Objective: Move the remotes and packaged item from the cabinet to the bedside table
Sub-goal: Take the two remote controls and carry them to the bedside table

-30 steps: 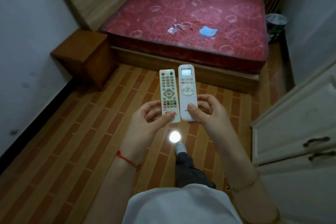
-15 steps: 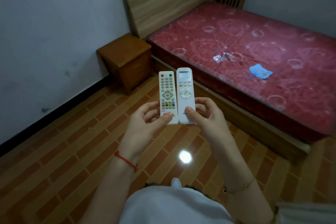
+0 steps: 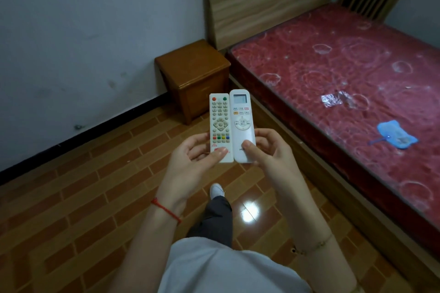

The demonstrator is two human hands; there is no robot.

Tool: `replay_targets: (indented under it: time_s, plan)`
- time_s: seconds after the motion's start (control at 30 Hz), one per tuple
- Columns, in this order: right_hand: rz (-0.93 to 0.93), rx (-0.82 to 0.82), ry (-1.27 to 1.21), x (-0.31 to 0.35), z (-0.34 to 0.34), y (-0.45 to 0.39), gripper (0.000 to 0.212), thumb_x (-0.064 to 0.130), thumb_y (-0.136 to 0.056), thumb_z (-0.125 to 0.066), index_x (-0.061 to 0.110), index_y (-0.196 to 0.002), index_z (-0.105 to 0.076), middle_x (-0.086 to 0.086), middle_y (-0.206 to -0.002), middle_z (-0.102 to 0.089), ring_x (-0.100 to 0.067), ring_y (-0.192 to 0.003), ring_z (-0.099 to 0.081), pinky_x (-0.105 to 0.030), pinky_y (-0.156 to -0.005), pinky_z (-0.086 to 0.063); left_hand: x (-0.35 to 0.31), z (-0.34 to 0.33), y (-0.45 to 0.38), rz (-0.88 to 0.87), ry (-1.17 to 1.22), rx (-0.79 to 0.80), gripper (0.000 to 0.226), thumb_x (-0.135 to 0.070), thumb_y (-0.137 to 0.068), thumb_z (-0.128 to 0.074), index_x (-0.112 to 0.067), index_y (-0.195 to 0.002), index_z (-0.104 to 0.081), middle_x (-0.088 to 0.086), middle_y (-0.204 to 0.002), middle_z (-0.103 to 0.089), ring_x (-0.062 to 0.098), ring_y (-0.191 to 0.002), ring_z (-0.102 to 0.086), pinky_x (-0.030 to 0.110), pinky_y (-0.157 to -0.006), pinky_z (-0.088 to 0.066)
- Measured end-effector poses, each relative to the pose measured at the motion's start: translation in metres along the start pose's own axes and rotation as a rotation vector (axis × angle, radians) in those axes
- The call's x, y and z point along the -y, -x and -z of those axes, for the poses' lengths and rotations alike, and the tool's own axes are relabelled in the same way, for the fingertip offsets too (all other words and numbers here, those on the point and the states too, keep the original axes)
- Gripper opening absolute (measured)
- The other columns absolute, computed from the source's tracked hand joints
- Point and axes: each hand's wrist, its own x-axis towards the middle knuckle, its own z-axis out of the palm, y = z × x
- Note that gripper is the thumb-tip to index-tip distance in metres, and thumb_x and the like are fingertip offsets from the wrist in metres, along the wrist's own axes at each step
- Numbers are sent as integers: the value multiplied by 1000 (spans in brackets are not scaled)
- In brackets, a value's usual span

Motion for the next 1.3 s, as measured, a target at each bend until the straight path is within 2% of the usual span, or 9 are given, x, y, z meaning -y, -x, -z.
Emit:
replay_targets:
  time_s: [0.13, 0.37, 0.57, 0.73, 0.8, 0.9, 1.1, 1.17, 1.3]
  plan:
    - [16, 40, 23, 22, -8, -79, 25, 19, -91, -64, 14, -115, -56, 2, -98, -73, -7, -81, -72, -11, -57, -51, -24, 2, -73, -11, 19, -39, 48, -17, -81, -76, -19, -125, -57, -10, -97, -73, -6, -82, -70, 9, -63, -53]
    - [53, 115, 25, 79, -33, -223, 25, 16, -92, -62, 12, -116, -56, -4, -103, -72, -8, -80, -72, -12, -57, -50, -88, 19, -204, -43, 28, -84, 50, -18, -80, -76, -16, -127, -57, -6, -104, -72, -3, -85, -71, 11, -63, -54]
    - [46, 155, 41, 105, -60, -320, 25, 16, -92, -63, 12, -116, -56, -1, -100, -72, -5, -76, -71, -13, -57, -49, -124, 39, -292, -16, 33, -122, 51, -18, -80, -76, -17, -127, -57, -5, -106, -73, -1, -86, -72, 9, -61, -52]
    - [12, 201, 49, 114, -85, -397, 27, 18, -91, -64, 12, -117, -56, -4, -103, -72, -10, -81, -72, -15, -59, -52, -138, 57, -361, 38, 22, -183, 54, -20, -79, -77, -17, -129, -56, -4, -109, -74, 7, -95, -72, 20, -76, -57]
    - [0, 223, 49, 115, -94, -428, 28, 17, -91, -64, 11, -117, -56, -5, -104, -72, -12, -85, -72, -16, -60, -53, -139, 62, -389, 57, 25, -211, 54, -21, -80, -77, -18, -129, -56, -5, -109, -74, 5, -94, -72, 19, -75, -56]
    - [-18, 252, 59, 115, -105, -479, 27, 16, -91, -64, 11, -116, -56, -4, -103, -72, -14, -89, -72, -19, -64, -56, -143, 66, -432, 78, 18, -248, 53, -23, -80, -76, -19, -129, -56, -6, -110, -73, 4, -92, -71, 13, -64, -55]
    - [-42, 348, 92, 131, -128, -600, 24, 19, -91, -66, 16, -112, -56, -2, -103, -72, -18, -89, -73, -33, -72, -60, -166, 73, -536, 87, 6, -343, 51, -22, -83, -74, -16, -129, -55, -4, -111, -72, 5, -92, -70, 12, -61, -54]
    - [-33, 380, 120, 143, -136, -644, 23, 20, -90, -66, 17, -111, -55, -1, -103, -71, -19, -90, -73, -38, -73, -61, -180, 75, -573, 82, 9, -375, 50, -22, -83, -74, -15, -128, -56, -3, -111, -73, 6, -92, -70, 15, -65, -56]
    - [6, 433, 168, 165, -150, -727, 25, 17, -91, -65, 14, -113, -54, -4, -107, -70, -18, -93, -72, -21, -65, -57, -205, 80, -645, 86, 17, -425, 50, -25, -81, -75, -18, -127, -57, -5, -113, -72, 9, -100, -68, 28, -84, -58]
